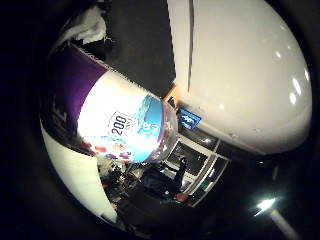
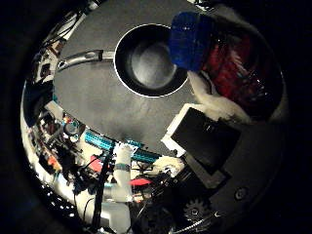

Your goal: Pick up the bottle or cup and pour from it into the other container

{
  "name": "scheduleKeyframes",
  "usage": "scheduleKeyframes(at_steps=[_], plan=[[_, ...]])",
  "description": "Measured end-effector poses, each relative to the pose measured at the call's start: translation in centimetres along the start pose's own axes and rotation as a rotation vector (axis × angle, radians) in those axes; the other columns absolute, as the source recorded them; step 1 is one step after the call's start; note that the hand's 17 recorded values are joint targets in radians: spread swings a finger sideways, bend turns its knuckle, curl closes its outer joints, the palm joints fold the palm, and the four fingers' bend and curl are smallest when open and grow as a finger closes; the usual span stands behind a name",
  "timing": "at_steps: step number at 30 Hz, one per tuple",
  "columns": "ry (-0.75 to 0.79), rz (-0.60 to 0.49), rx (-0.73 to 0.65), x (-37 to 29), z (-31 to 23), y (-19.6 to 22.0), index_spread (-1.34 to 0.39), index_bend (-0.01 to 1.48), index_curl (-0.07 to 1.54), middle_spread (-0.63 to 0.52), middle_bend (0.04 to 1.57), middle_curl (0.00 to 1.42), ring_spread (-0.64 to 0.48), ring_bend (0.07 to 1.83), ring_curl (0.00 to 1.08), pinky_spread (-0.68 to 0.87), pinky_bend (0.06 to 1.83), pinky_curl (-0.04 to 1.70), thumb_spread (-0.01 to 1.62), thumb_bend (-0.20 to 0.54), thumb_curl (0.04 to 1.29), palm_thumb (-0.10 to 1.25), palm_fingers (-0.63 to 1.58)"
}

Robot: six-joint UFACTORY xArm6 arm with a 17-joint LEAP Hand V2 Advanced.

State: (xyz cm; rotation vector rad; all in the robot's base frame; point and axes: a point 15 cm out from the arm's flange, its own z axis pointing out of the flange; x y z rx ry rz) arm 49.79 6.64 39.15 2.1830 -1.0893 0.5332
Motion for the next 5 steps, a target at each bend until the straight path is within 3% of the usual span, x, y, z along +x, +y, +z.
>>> scheduleKeyframes(at_steps=[5], plan=[[-0.009,0.000,0.004,-0.10,-0.05,0.03,-0.22,1.10,0.87,-0.11,1.35,0.73,-0.17,1.47,0.63,-0.23,1.27,0.88,0.32,-0.024,0.94,0.98,1.16]])
